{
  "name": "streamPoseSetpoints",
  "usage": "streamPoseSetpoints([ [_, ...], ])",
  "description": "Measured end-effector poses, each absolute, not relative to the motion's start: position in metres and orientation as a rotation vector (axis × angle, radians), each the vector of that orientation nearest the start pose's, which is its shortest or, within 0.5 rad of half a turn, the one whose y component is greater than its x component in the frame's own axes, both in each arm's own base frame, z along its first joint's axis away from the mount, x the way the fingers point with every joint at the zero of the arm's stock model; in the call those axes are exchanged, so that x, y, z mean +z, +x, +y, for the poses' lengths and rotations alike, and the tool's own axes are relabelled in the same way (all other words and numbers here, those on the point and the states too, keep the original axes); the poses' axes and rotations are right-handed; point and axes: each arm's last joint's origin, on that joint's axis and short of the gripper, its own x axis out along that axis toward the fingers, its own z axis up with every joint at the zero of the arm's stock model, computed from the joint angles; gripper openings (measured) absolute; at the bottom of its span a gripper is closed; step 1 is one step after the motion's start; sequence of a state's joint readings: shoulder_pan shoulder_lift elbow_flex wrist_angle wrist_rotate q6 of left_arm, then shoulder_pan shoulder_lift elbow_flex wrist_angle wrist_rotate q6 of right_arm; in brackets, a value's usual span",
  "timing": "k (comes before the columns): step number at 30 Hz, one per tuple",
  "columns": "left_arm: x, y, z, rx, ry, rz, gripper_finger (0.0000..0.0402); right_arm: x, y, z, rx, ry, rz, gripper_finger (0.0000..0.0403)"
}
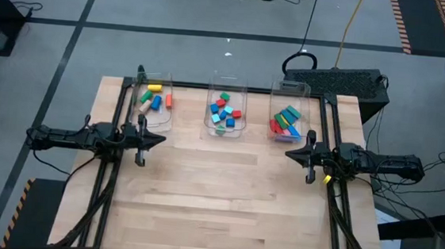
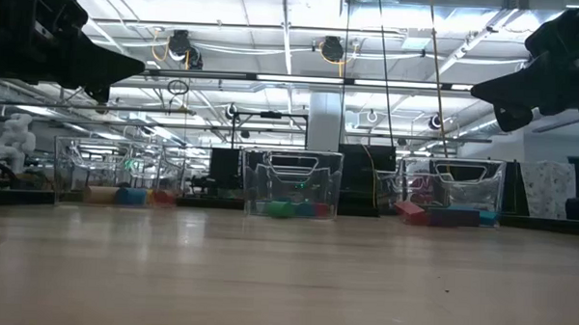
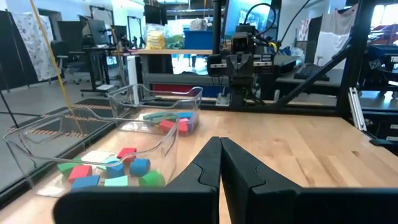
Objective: Sort blocks by size
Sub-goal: Return to Home Position
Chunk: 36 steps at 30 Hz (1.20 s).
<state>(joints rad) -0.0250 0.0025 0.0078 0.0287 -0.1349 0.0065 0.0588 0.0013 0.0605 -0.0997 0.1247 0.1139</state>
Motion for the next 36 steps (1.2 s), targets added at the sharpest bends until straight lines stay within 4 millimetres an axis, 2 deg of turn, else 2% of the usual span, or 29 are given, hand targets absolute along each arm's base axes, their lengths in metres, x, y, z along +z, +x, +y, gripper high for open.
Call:
streamPoseSetpoints([
  [11, 0.1682, 0.0973, 0.0014, 0.107, 0.004, -0.027, 0.0012, 0.1748, 0.0922, 0.0018, -0.073, 0.088, 0.067, 0.0000],
  [15, 0.1681, 0.0974, 0.0014, 0.107, 0.007, -0.026, 0.0012, 0.1718, 0.0965, 0.0028, -0.041, 0.076, -0.045, 0.0000],
  [17, 0.1681, 0.0974, 0.0014, 0.107, 0.007, -0.026, 0.0012, 0.1713, 0.0971, 0.0032, -0.033, 0.071, -0.041, 0.0000],
  [36, 0.1665, 0.0992, 0.0011, 0.100, 0.006, -0.009, 0.0012, 0.1701, 0.0981, 0.0031, -0.035, 0.226, -0.029, 0.0000],
])
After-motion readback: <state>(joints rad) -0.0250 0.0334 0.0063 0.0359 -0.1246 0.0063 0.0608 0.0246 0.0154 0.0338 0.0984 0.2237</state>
